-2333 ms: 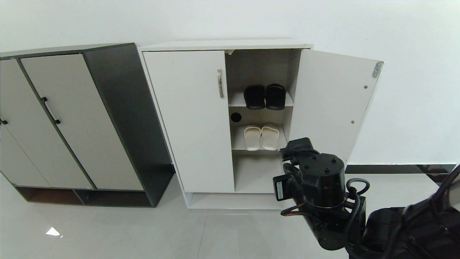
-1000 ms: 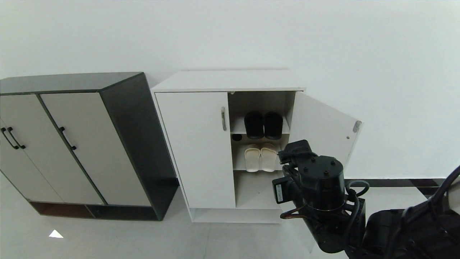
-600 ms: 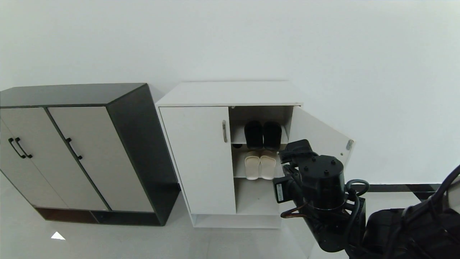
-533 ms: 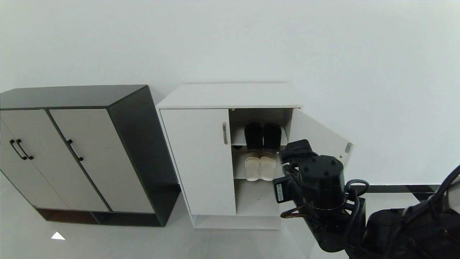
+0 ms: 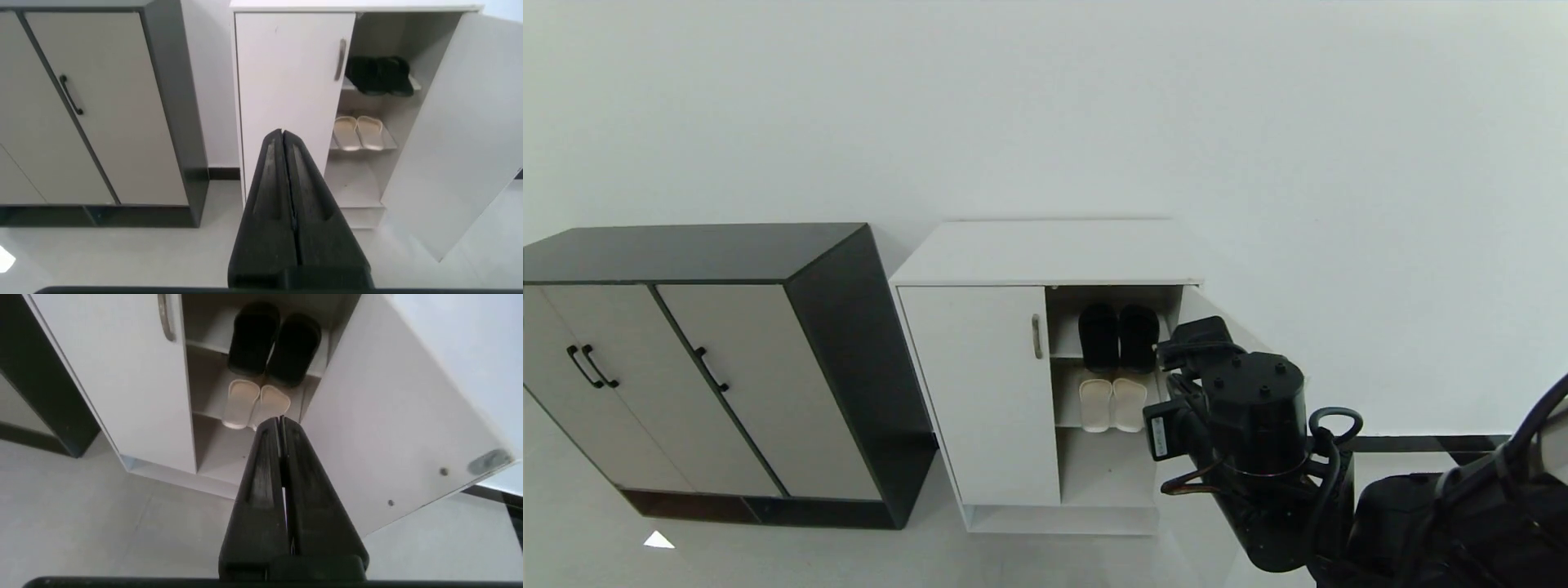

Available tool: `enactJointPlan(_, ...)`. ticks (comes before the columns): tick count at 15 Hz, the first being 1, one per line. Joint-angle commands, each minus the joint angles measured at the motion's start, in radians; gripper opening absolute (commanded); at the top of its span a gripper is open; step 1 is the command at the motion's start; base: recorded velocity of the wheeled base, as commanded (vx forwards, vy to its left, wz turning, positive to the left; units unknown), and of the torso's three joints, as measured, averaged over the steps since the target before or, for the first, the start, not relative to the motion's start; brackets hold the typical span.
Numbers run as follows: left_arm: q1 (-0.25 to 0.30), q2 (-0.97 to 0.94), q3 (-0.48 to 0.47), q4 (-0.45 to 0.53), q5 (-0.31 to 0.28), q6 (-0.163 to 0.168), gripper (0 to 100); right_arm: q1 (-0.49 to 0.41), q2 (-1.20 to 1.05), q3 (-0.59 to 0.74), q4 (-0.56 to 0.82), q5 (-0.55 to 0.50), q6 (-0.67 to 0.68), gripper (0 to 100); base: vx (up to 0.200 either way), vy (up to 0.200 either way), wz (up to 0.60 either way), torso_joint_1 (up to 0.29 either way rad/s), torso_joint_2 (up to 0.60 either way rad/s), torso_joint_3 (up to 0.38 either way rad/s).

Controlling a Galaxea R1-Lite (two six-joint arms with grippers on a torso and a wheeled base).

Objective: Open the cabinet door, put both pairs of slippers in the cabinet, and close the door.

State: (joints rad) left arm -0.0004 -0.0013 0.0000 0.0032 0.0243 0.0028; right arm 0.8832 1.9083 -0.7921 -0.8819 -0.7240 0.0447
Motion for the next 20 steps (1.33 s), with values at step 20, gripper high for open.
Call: enactJointPlan(20, 0.0, 0.001, 0.0, 0.0, 0.0, 0.0, 0, -0.041, 0.023, 0.022, -0.006, 0.055, -0.008, 0, 0.0, 0.0, -0.21, 0.136, -0.29, -0.158)
